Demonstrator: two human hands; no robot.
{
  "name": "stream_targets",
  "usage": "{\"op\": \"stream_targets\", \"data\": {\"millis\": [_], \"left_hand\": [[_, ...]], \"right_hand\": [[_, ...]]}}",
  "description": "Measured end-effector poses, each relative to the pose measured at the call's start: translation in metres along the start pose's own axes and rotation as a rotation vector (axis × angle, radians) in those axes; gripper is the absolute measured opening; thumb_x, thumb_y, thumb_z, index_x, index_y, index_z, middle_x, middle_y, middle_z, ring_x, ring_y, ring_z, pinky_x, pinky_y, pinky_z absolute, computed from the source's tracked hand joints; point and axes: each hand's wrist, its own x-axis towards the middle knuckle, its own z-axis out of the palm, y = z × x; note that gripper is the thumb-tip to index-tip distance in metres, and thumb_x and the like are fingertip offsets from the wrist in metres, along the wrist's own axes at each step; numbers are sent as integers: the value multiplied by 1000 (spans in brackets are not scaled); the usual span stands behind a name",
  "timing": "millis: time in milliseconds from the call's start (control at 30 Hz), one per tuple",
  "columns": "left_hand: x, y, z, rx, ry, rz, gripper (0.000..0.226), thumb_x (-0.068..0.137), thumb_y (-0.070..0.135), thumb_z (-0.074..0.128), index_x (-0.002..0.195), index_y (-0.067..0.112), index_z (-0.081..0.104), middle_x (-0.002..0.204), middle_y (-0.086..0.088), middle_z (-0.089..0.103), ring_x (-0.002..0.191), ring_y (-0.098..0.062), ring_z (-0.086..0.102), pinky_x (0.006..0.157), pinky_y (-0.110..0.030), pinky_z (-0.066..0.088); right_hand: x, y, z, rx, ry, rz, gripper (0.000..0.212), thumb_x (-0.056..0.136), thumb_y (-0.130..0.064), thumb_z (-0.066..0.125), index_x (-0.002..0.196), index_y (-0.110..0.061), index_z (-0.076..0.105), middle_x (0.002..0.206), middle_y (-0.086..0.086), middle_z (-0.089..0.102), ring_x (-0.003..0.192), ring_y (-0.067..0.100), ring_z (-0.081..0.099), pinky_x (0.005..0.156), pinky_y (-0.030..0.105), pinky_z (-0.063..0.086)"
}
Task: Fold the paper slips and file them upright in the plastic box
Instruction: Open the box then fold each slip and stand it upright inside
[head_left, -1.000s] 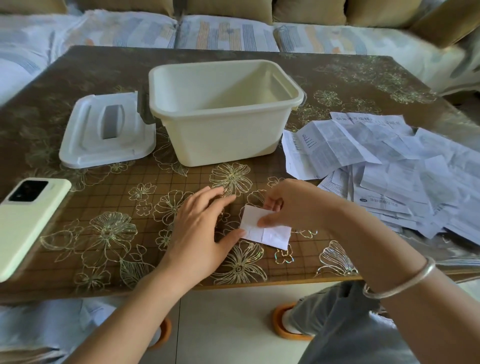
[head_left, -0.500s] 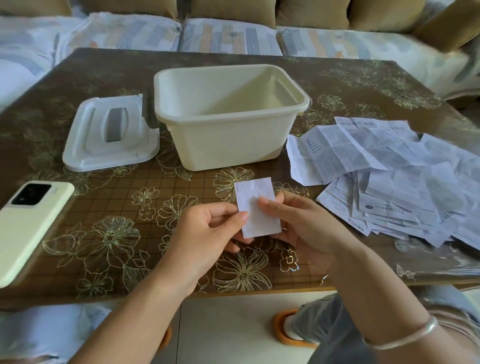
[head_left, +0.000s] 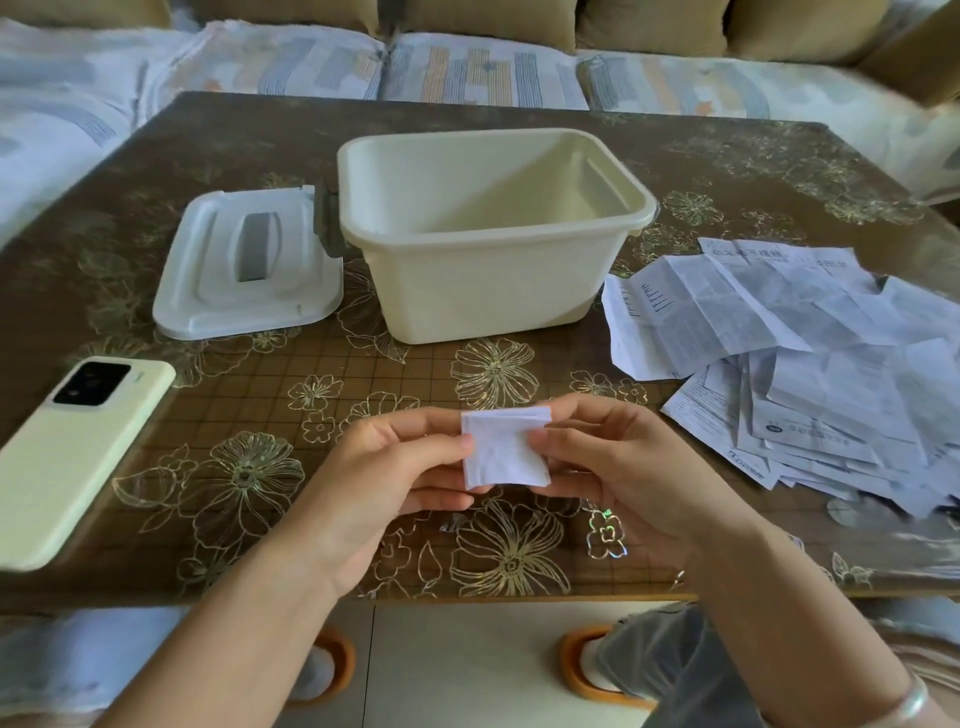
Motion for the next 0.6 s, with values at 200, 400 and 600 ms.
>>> {"op": "stream_targets", "data": {"millis": [200, 400, 600], "left_hand": [[-1, 3, -5, 59, -95, 45, 23, 85, 7, 59, 78, 15, 79, 85, -9, 74, 73, -16, 68, 60, -24, 55], [-2, 6, -4, 155, -90, 70, 23, 80, 26, 66, 94, 12, 78, 92, -9, 75, 82, -18, 70, 65, -26, 57], [-2, 11, -3, 268, -13, 80, 21, 84, 10, 70, 104, 18, 68, 84, -7, 76, 79, -15, 71, 71, -21, 56]], "right_hand": [[-1, -4, 2, -166, 7, -84, 34, 91, 2, 55, 69, -16, 74, 76, 2, 71, 74, 11, 68, 64, 24, 56], [-1, -2, 1, -314, 61, -194, 25, 91, 6, 55, 78, -7, 72, 84, 5, 74, 85, 17, 72, 66, 25, 58], [1, -6, 1, -305, 46, -184, 28, 90, 12, 51, 77, -3, 70, 81, 6, 73, 83, 17, 72, 66, 23, 57]]}}
